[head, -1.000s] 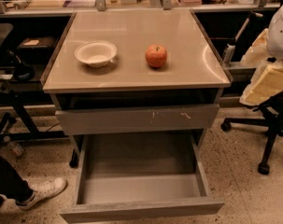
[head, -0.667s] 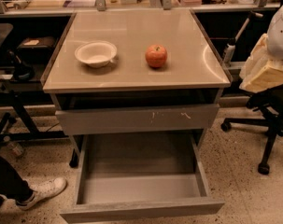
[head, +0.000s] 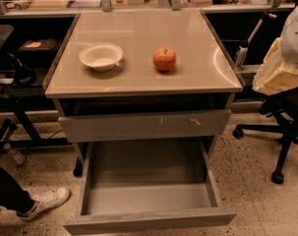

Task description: Close middle drawer

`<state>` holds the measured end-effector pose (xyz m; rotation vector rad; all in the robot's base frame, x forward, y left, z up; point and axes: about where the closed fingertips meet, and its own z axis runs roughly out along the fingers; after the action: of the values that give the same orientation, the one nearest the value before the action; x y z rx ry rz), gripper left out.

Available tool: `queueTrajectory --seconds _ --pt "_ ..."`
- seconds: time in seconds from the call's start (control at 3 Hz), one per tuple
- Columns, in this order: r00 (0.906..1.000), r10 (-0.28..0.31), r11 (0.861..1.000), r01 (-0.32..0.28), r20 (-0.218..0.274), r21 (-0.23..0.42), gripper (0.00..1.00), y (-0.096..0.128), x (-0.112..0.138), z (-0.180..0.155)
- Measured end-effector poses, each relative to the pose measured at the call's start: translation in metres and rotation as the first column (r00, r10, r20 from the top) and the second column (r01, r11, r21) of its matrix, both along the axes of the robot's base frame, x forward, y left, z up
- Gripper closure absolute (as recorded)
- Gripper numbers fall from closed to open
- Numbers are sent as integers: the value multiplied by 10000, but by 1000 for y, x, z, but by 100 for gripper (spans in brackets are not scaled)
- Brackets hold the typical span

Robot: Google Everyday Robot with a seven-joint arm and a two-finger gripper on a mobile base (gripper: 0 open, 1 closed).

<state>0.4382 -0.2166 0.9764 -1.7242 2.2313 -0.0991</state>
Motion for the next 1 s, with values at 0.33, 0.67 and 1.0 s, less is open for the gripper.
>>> queueTrajectory --seconds 0.33,0.67,1.0 --pt "9994 -219 9998 219 -256 -6 100 0 -10 -21" --pt "9952 -629 9975 651 -749 274 100 14 -35 -66" --pt "9806 -838 9943 942 -1770 508 100 29 -63 -134"
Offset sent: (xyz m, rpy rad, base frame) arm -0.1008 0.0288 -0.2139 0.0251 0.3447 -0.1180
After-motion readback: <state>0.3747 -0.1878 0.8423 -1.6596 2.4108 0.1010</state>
